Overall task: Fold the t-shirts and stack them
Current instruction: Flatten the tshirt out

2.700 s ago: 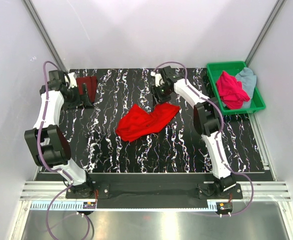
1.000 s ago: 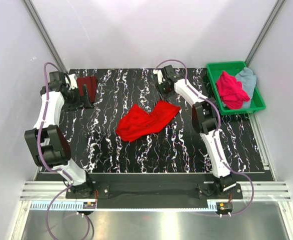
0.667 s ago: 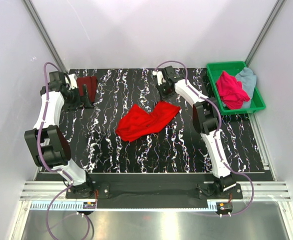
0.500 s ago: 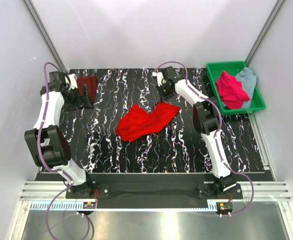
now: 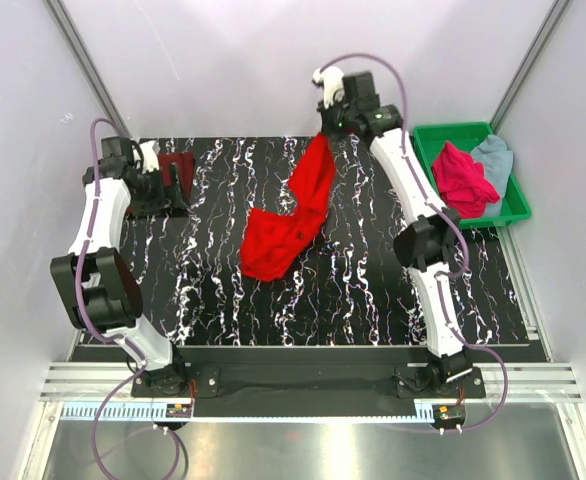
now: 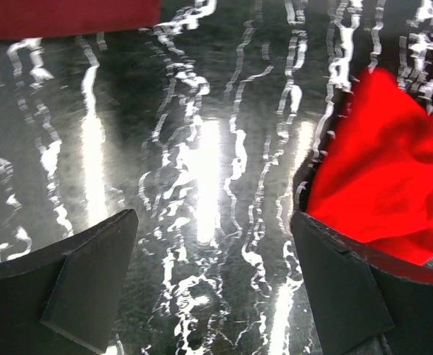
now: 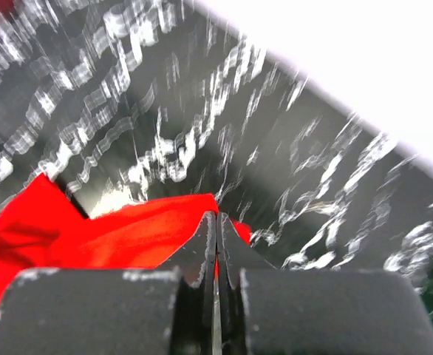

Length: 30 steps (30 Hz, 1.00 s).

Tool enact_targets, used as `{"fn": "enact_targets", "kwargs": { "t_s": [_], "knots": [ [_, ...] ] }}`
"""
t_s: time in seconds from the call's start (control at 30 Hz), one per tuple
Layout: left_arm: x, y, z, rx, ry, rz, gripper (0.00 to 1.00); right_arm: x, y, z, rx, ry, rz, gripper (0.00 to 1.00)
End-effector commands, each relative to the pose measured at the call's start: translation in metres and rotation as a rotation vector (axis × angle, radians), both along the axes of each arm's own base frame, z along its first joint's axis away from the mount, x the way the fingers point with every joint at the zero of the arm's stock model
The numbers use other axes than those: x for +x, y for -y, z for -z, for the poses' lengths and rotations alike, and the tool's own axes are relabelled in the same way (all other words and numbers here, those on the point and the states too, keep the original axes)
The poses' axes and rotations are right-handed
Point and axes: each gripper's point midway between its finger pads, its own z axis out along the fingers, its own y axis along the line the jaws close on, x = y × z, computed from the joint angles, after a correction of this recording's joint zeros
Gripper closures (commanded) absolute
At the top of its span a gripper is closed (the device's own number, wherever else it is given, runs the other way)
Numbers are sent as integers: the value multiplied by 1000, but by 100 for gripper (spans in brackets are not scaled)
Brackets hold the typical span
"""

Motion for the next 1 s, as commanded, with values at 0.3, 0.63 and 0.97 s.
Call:
{"fn": "enact_targets", "kwargs": {
  "t_s": [0.3,0.63,0.97],
  "knots": [
    [23,40,-16,-130,70,112,12,-74,-34,-228,228,440,-133,100],
    [25,107,-20,-162,68,315,9,-132,-11,-353,378,708,-151,100],
    [23,90,-48,-15,159,298,8,-191,25,-475,507,1088,-132,100]
  ]
}}
